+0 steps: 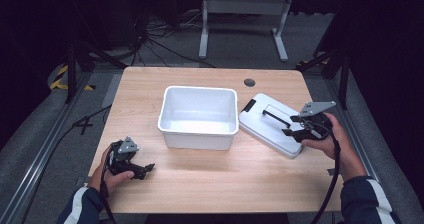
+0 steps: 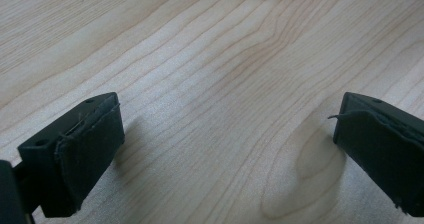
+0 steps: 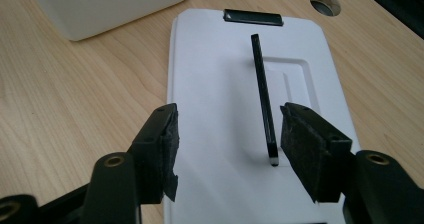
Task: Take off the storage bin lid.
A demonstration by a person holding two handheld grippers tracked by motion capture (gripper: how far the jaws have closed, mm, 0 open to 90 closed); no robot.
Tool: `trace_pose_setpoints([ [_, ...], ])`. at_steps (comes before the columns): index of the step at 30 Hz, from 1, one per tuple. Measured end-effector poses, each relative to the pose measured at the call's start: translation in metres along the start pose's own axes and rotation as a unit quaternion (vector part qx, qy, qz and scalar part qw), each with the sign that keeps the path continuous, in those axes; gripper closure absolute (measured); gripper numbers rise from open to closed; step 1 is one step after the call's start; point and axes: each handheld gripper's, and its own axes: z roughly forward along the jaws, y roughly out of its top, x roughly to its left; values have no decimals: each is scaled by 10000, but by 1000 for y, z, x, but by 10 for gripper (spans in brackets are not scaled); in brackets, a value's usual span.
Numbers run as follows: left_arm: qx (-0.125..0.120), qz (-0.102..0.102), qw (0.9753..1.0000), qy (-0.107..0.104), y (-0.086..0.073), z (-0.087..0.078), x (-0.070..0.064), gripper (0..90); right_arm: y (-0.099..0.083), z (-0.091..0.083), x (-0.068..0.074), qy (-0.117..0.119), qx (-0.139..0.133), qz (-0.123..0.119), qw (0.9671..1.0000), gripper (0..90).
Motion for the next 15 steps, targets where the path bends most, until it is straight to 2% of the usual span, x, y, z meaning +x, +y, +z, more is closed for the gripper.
trace_pose_setpoints([
  [15,0,0,10000,-1,0,0,0,3,-24,-15,15,-152,-111,-116,9998,376],
])
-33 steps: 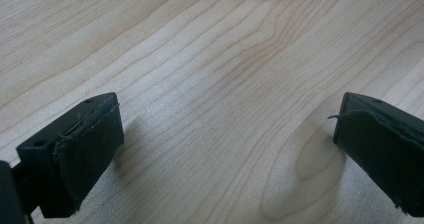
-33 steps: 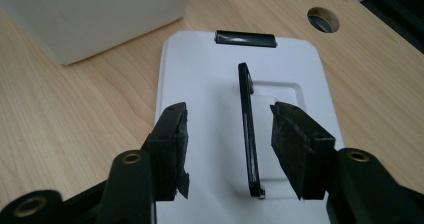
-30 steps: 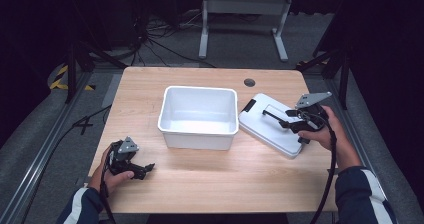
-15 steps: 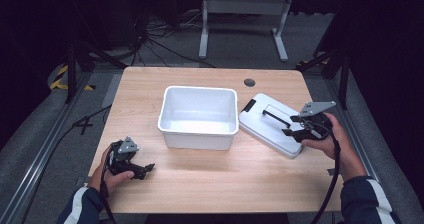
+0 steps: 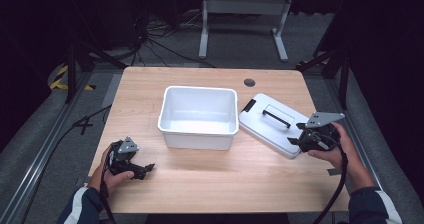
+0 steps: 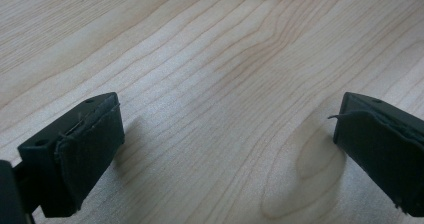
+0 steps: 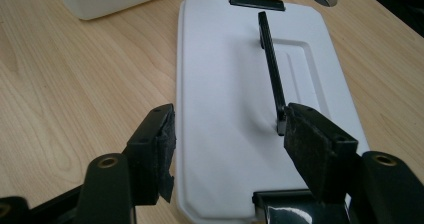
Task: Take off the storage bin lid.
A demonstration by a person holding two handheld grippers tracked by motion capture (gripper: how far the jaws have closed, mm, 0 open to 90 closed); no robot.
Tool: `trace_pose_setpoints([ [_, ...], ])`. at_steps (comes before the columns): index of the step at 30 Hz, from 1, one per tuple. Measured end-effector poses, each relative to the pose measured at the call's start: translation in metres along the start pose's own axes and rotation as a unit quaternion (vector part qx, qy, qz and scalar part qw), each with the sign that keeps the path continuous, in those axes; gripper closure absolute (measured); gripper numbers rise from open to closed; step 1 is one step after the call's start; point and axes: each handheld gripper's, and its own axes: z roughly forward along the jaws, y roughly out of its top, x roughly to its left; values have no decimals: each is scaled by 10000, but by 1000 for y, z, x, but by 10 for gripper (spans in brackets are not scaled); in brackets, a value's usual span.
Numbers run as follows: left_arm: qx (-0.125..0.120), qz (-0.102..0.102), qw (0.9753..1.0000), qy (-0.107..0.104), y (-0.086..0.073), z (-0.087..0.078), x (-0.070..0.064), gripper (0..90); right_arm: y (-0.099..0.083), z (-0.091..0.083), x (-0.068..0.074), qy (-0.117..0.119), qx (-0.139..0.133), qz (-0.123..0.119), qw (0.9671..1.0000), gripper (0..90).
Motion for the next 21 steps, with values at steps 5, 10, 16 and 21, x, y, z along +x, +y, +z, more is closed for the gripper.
trace_pose_setpoints([
  [5,-2,1,10000,1,0,0,0,3,-14,-3,8,-50,-104,-37,9999,359],
  [10,-4,-3,10000,2,0,0,0,3,-29,-4,17,-30,-220,-43,9997,347],
  [16,2,17,10000,0,0,0,0,3,-45,-3,25,26,-344,1,9994,339],
  [21,15,2,10000,-1,0,0,0,3,-65,4,29,49,-362,243,9990,318],
])
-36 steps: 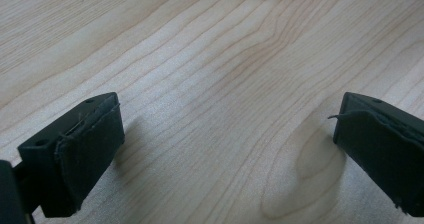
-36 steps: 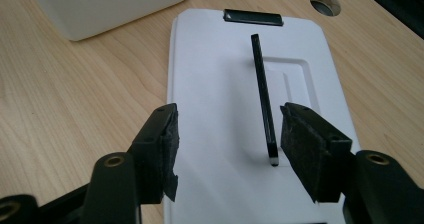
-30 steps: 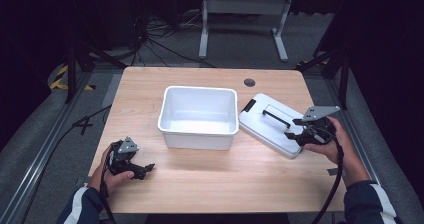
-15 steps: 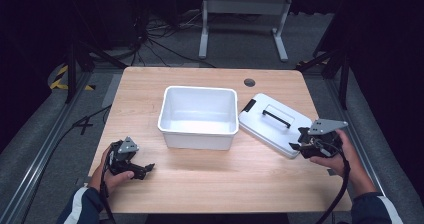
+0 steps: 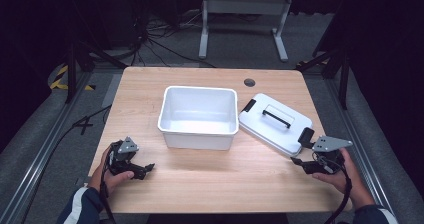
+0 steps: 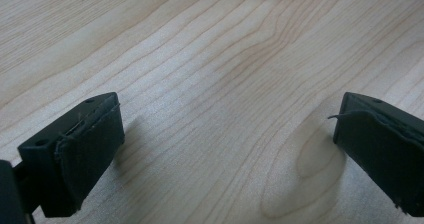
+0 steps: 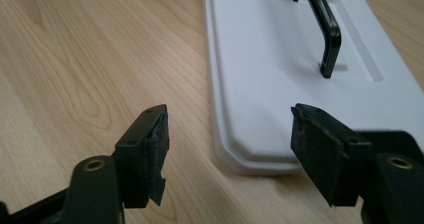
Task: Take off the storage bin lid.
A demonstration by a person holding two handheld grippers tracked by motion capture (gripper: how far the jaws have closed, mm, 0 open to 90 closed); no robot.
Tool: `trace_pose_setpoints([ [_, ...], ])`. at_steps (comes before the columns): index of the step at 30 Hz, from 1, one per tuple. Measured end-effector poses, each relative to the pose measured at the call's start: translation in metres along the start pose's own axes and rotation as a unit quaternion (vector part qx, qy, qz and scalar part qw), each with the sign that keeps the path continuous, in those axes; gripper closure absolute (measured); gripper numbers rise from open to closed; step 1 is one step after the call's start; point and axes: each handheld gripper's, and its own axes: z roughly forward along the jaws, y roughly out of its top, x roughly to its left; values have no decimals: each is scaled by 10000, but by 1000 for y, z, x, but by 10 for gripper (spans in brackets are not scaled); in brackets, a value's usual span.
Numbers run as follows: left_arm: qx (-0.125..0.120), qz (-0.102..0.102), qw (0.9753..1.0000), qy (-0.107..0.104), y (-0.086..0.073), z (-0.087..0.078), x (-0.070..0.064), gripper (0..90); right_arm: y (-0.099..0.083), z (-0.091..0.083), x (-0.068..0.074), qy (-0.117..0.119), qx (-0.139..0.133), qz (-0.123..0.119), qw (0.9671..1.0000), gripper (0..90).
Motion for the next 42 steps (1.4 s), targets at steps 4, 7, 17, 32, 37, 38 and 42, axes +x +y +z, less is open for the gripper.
trace_pose_setpoints([
  [4,1,-1,10000,-1,0,0,0,3,-16,9,0,-10,98,299,9995,305],
  [7,-1,1,10000,0,0,0,0,3,-23,12,0,66,174,394,9991,306],
  [17,1,4,10000,-2,0,0,0,3,-50,18,2,180,-25,931,9955,268],
  [32,-19,2,10000,38,0,0,0,3,-49,19,3,119,20,975,9952,220],
  [37,-11,-11,10000,28,0,0,0,3,-49,19,3,101,30,979,9951,214],
  [38,-2,-18,10000,27,0,0,0,3,-49,19,3,103,28,984,9951,214],
  [42,-1,-34,10000,18,0,0,0,1,-49,19,3,61,56,1013,9948,187],
])
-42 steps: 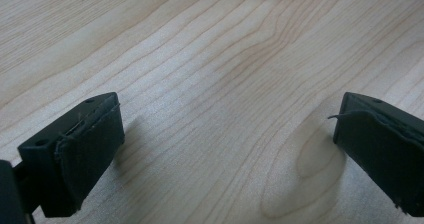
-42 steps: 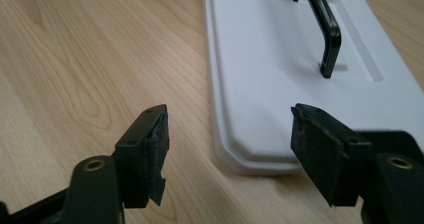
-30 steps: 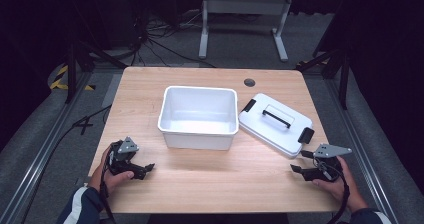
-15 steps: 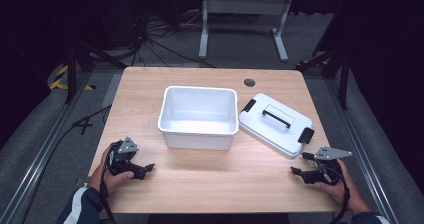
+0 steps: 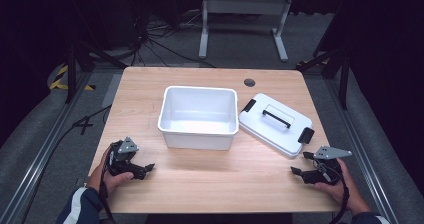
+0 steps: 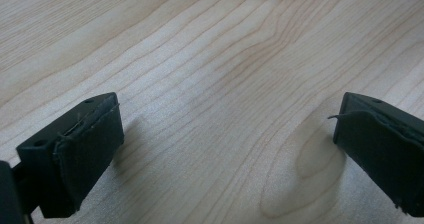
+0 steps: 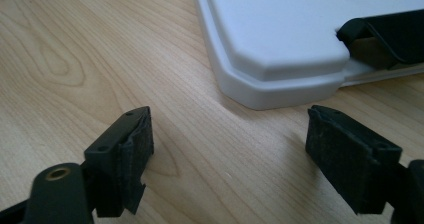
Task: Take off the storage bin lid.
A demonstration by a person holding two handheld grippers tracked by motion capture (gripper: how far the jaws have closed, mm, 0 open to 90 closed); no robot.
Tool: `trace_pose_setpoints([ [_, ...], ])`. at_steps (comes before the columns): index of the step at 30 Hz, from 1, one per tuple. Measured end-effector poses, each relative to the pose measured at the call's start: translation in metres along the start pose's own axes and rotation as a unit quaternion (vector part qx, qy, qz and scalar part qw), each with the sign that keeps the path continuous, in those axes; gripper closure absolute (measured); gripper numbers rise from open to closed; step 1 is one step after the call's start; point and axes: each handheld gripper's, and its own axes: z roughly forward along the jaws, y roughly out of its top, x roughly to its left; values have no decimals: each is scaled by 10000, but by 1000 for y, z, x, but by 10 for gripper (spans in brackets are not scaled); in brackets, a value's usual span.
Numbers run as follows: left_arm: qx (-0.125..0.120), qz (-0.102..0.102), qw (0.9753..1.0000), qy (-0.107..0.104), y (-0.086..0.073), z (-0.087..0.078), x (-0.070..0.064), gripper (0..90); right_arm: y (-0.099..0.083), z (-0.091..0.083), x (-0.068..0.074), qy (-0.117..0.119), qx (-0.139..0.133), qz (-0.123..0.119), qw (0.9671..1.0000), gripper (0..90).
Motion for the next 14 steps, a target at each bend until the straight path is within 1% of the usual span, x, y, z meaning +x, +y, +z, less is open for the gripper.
trace_pose_setpoints([
  [6,0,1,10000,0,0,0,0,1,0,1,-1,-53,30,66,10000,152],
  [14,4,51,10000,-9,0,0,1,1,0,1,0,-89,38,104,9999,148],
])
